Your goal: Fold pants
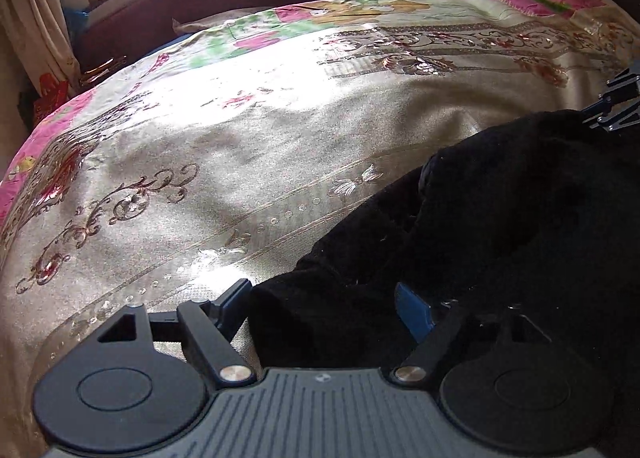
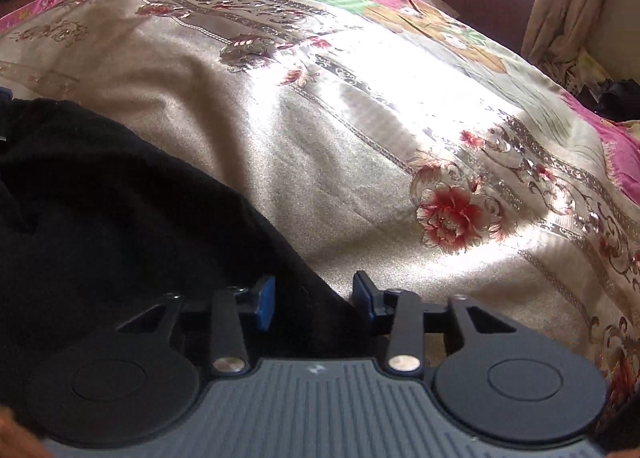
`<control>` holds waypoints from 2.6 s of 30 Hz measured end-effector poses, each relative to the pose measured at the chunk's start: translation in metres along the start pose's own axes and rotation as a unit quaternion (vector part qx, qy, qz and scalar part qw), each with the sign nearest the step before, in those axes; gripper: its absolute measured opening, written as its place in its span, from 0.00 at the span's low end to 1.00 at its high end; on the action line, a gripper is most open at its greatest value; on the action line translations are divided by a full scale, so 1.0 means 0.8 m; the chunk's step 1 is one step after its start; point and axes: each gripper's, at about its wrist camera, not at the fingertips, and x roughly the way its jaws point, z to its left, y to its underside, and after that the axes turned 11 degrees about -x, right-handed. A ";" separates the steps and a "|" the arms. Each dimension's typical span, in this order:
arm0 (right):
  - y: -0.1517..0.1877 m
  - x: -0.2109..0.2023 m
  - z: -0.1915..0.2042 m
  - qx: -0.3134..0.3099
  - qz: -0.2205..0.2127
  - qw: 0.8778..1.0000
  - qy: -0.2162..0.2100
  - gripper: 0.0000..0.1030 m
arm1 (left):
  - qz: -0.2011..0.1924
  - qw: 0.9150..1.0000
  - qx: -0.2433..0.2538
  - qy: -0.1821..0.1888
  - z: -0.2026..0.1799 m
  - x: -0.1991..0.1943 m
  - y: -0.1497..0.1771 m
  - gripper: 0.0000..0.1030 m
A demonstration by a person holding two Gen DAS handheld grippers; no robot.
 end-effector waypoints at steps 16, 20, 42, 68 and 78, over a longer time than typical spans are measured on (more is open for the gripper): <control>0.004 -0.170 0.028 -0.018 -0.081 0.993 0.090 0.06 | -0.080 0.996 0.025 -0.038 -0.022 -0.120 -0.010 0.23; 0.038 -0.247 0.049 -0.012 -0.118 0.987 0.111 0.06 | -0.141 0.990 0.007 -0.011 -0.026 -0.214 0.021 0.23; 0.245 -0.343 0.293 -0.091 -0.054 0.991 0.085 0.17 | -0.090 0.994 -0.002 -0.055 -0.061 -0.336 0.303 0.24; 0.076 -0.284 0.464 -0.250 -0.195 0.948 -0.032 0.41 | -0.080 0.996 -0.007 0.030 -0.042 -0.313 0.273 0.31; 0.017 -0.321 0.381 -0.061 -0.218 0.969 -0.099 0.05 | -0.138 0.989 0.026 0.038 -0.023 -0.354 0.211 0.19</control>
